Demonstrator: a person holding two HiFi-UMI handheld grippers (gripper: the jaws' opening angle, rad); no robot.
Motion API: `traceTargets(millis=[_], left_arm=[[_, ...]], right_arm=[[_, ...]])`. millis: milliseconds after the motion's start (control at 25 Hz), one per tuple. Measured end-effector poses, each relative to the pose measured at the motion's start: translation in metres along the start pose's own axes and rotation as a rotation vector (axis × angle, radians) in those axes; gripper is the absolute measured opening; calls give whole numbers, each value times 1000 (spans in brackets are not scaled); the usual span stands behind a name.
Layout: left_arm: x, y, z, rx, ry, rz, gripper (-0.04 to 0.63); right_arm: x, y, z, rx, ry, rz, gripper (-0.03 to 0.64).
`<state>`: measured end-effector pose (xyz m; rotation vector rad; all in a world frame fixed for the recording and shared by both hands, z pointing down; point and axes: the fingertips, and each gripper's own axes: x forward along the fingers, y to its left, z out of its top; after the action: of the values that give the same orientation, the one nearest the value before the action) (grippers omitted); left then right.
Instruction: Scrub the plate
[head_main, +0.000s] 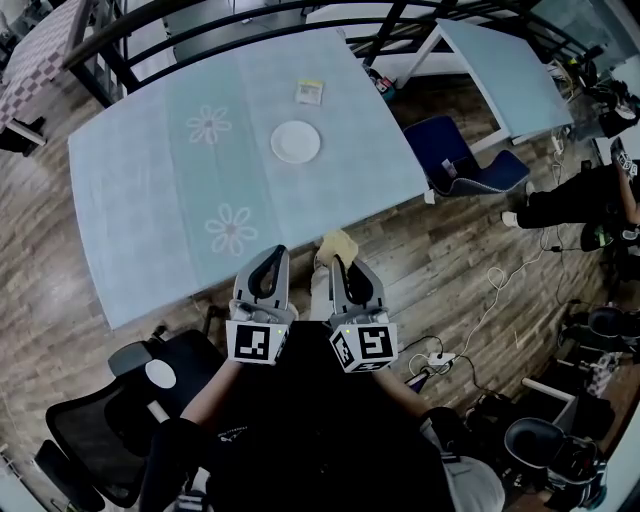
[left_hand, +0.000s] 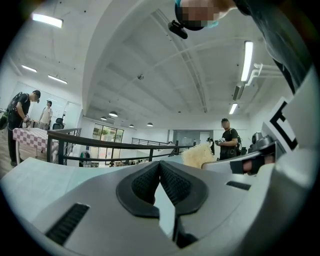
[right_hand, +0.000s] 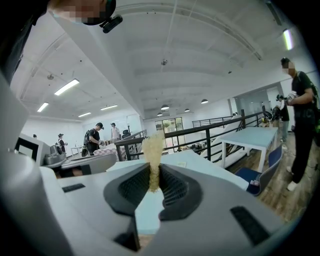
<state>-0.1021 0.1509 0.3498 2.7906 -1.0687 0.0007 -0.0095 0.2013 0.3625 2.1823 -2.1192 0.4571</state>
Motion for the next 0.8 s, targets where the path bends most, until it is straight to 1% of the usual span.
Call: traceTargets(millis=[520,800], left_arm=[[30,18,3,-3,0,84,12],[68,22,2,-6,8,128,12]], right_arm=[[40,-17,10,-7,18,61,52],[76,-42,19,-7,49,111,52]])
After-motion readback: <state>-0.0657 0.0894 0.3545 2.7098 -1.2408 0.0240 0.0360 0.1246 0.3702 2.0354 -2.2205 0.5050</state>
